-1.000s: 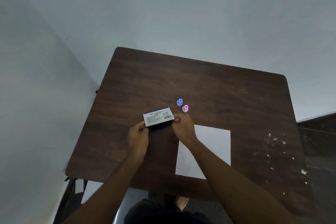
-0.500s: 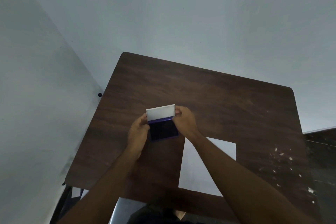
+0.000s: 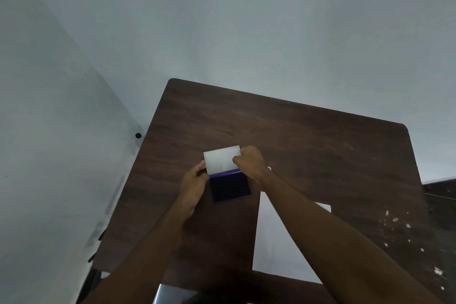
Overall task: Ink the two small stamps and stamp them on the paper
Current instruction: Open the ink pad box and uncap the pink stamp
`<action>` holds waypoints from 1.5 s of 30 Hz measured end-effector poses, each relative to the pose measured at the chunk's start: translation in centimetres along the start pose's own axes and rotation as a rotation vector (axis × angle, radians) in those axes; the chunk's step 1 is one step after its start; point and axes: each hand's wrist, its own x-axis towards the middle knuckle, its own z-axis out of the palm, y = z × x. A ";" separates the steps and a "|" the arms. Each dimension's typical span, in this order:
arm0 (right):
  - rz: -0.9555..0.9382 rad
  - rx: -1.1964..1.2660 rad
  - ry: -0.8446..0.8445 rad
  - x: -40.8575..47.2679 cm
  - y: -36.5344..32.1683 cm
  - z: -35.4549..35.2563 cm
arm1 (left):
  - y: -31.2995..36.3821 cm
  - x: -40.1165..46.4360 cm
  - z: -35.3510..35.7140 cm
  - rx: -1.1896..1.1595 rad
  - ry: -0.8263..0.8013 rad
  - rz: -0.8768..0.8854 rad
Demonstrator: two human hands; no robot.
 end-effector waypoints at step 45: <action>-0.013 0.720 0.017 -8.7 7.2 -3.7 | 2.0 -5.1 6.0 0.176 -0.218 0.210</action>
